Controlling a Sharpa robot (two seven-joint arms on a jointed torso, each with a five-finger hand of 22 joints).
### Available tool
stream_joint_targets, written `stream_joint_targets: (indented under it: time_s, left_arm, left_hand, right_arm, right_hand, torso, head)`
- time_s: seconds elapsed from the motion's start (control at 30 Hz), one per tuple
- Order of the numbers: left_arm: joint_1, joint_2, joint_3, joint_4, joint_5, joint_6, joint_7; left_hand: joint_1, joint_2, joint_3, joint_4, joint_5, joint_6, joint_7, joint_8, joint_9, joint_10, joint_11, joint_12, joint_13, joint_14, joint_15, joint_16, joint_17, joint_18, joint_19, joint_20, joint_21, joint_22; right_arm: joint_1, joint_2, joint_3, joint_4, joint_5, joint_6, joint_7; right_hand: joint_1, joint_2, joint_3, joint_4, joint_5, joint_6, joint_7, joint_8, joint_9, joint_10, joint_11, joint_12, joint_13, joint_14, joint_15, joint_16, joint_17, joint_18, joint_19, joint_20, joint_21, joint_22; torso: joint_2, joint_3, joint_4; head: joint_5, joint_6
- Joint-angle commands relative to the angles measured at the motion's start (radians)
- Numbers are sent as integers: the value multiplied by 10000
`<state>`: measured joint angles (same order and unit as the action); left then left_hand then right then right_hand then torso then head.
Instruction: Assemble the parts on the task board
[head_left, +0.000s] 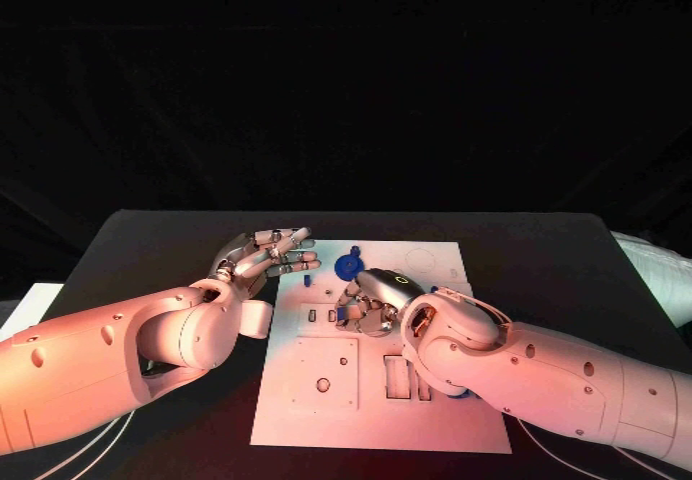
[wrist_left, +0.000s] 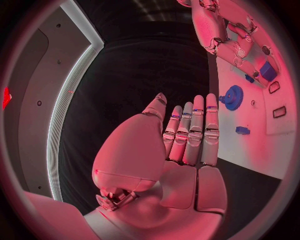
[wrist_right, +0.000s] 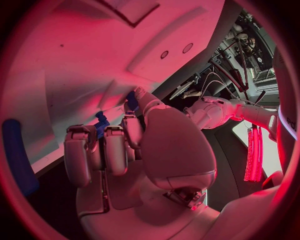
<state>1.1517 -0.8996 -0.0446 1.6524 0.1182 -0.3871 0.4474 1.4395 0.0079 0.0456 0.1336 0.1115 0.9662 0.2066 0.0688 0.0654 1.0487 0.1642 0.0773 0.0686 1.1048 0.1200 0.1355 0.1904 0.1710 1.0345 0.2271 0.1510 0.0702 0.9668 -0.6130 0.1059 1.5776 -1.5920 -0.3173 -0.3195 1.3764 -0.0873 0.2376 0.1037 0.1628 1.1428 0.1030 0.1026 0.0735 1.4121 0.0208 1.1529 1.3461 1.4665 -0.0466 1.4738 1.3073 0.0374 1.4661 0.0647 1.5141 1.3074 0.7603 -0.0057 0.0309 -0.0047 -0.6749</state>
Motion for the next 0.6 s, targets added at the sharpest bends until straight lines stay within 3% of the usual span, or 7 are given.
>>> stream_joint_targets:
  time_s: [0.03, 0.27, 0.6]
  left_arm:
    - [4, 19, 7, 14, 28, 197, 81]
    - [4, 28, 7, 7, 28, 212, 69]
    - [4, 24, 7, 22, 28, 231, 45]
  left_hand:
    - [-42, 77, 3, -65, -27, -23, -1, 13, 1, 39, -30, -3, -7, 14, -14, -33, 8, 120, 70, 3, -43, -1]
    - [-42, 77, 3, -65, -27, -23, -1, 13, 1, 39, -30, -3, -7, 14, -14, -33, 8, 120, 70, 3, -43, -1]
    - [-42, 77, 3, -65, -27, -23, -1, 13, 1, 39, -30, -3, -7, 14, -14, -33, 8, 120, 70, 3, -43, -1]
  right_arm:
    - [-83, -26, -66, -80, -205, 388, -409]
    - [-87, -12, -66, -72, -330, 158, -476]
    - [-90, 23, -66, -49, -353, -138, -450]
  right_hand:
    - [-140, 6, -12, 55, 12, -91, 32, -108, -48, -92, 4, -73, -576, 699, 3, -56, 927, -53, 45, 17, -49, 1306]
    - [-302, -247, -59, 94, -48, -568, 201, -362, -93, -433, 140, -825, -1076, 689, 110, -95, 874, -40, 0, 95, -84, 1247]
    - [-498, -513, -192, 213, -18, -951, 291, -391, -84, -823, 234, -1650, -1691, 654, 200, -197, 731, -14, -79, 195, -143, 1146]
  torso:
    - [0, -5, -3]
    - [-3, -12, 16]
    - [-6, -14, 14]
  head:
    - [-39, 10]
    - [-62, 12]
    - [-72, 30]
